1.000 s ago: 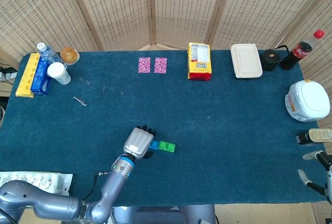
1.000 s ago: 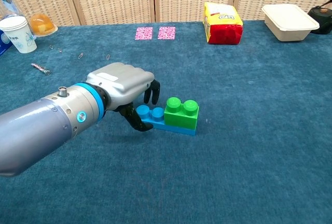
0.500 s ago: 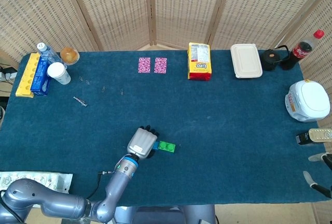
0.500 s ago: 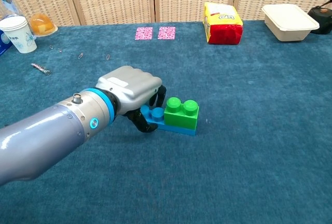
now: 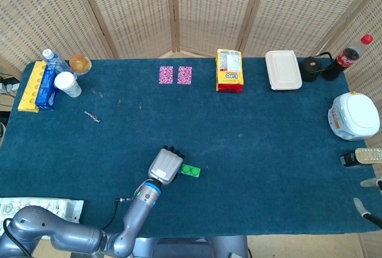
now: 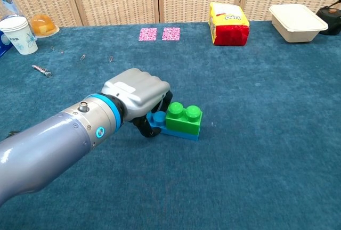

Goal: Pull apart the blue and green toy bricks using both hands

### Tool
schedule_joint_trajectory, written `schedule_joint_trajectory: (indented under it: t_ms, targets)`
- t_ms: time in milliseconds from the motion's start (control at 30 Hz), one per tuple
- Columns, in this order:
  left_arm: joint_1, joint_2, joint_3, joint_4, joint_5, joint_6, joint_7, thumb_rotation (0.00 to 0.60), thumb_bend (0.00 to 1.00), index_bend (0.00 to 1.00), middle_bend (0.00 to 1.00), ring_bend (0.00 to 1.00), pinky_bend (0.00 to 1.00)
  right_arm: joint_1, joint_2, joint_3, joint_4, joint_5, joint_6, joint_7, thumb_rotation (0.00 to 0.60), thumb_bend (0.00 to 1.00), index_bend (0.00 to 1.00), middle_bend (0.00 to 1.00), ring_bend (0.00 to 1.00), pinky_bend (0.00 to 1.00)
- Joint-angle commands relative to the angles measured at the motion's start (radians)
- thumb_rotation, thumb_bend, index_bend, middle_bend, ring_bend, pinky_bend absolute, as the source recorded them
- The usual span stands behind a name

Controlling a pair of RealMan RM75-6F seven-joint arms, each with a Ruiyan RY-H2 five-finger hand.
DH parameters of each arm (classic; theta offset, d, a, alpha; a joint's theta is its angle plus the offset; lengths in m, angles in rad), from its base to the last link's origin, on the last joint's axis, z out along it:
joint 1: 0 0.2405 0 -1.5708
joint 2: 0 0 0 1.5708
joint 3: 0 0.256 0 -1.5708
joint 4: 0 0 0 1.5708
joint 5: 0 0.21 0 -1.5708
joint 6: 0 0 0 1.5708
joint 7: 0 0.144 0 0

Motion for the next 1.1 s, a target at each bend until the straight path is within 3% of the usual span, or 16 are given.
schedule_joint_trajectory:
  t_ms: [33, 300, 567, 867, 1100]
  targets:
    - [0.002, 0.005, 0.004, -0.006, 0.023, 0.007, -0.012, 0.528, 0.43, 0.67, 0.53, 0.41, 0.41, 0.002, 0.0, 0.0, -0.001, -0.004, -0.004, 0.0, 0.6, 0.31, 0.44, 0.44, 0.44, 0.36]
    - [-0.015, 0.094, -0.008, -0.084, 0.089, -0.008, -0.018, 0.536, 0.45, 0.69, 0.57, 0.46, 0.43, 0.02, 0.004, 0.001, -0.021, -0.021, -0.024, -0.008, 0.6, 0.31, 0.44, 0.44, 0.44, 0.37]
    - [-0.054, 0.237, -0.07, -0.173, 0.1, -0.104, -0.077, 0.539, 0.45, 0.71, 0.59, 0.49, 0.46, 0.053, 0.015, -0.003, -0.055, -0.044, -0.069, 0.005, 0.6, 0.31, 0.44, 0.45, 0.46, 0.38]
    - [-0.153, 0.422, -0.092, -0.267, 0.055, -0.216, 0.01, 0.536, 0.45, 0.71, 0.59, 0.49, 0.46, 0.148, 0.072, -0.016, -0.151, -0.069, -0.23, 0.138, 0.6, 0.31, 0.44, 0.45, 0.49, 0.45]
    - [-0.264, 0.494, -0.082, -0.249, 0.038, -0.333, 0.059, 0.549, 0.45, 0.7, 0.59, 0.49, 0.46, 0.26, 0.036, -0.009, -0.191, -0.086, -0.379, 0.244, 0.6, 0.31, 0.44, 0.45, 0.49, 0.46]
